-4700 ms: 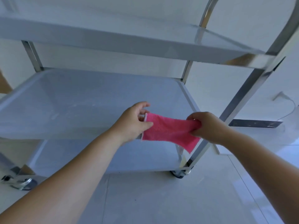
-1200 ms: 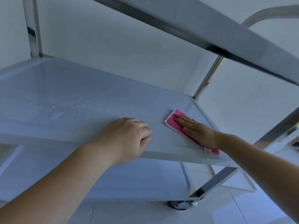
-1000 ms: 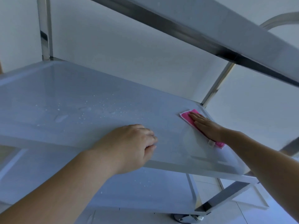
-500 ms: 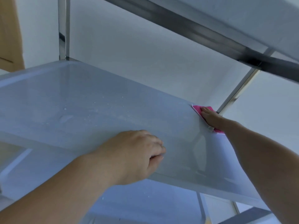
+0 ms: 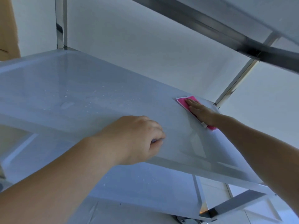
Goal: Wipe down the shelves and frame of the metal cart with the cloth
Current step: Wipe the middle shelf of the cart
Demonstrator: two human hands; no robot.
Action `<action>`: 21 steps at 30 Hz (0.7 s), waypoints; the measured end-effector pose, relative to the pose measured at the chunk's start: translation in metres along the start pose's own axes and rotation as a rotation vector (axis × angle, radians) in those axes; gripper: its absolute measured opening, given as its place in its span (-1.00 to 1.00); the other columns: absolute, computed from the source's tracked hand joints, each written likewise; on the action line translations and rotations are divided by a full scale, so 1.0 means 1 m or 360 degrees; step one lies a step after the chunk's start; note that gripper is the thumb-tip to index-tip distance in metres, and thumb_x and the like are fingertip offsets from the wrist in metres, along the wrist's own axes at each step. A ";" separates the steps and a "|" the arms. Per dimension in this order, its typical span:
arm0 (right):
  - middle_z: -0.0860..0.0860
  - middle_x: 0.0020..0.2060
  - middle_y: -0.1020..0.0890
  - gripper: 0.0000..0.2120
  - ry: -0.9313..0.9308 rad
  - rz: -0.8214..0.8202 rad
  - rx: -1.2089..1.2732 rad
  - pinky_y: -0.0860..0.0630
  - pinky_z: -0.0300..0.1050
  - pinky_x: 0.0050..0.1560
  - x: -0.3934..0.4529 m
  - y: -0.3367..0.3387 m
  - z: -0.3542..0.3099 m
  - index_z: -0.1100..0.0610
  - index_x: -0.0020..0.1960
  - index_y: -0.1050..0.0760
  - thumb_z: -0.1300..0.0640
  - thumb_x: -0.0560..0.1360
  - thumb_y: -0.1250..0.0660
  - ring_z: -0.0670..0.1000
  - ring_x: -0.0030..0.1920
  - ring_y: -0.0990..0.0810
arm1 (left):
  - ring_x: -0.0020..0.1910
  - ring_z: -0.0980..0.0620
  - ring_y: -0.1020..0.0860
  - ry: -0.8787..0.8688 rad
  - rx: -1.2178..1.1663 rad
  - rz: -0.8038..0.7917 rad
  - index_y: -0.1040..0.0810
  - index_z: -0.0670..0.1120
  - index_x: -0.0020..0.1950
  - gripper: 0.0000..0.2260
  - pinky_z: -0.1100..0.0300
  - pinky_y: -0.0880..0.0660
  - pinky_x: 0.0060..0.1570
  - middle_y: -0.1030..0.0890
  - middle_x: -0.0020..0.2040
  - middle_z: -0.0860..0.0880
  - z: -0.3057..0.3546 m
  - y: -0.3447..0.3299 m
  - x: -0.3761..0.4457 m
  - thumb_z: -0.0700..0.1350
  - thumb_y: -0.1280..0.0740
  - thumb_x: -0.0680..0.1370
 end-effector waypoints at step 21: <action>-0.05 0.51 0.06 -0.53 0.0853 -0.0362 -0.0560 0.17 -0.01 0.51 -0.166 -0.059 -0.100 0.02 0.46 0.11 0.06 0.59 0.08 -0.11 0.51 0.16 | -0.10 -0.06 -0.50 0.0339 0.0120 0.0310 -0.53 -0.05 -0.01 -0.73 0.04 -0.43 -0.04 -0.56 -0.04 -0.01 -0.006 0.014 -0.006 -0.06 -0.08 0.46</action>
Point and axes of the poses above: each hand's wrist, its own x-axis towards the middle knuckle, its own y-axis out of the back of the hand, z = x × y, the point moved 5 cm from there along x, towards the middle knuckle
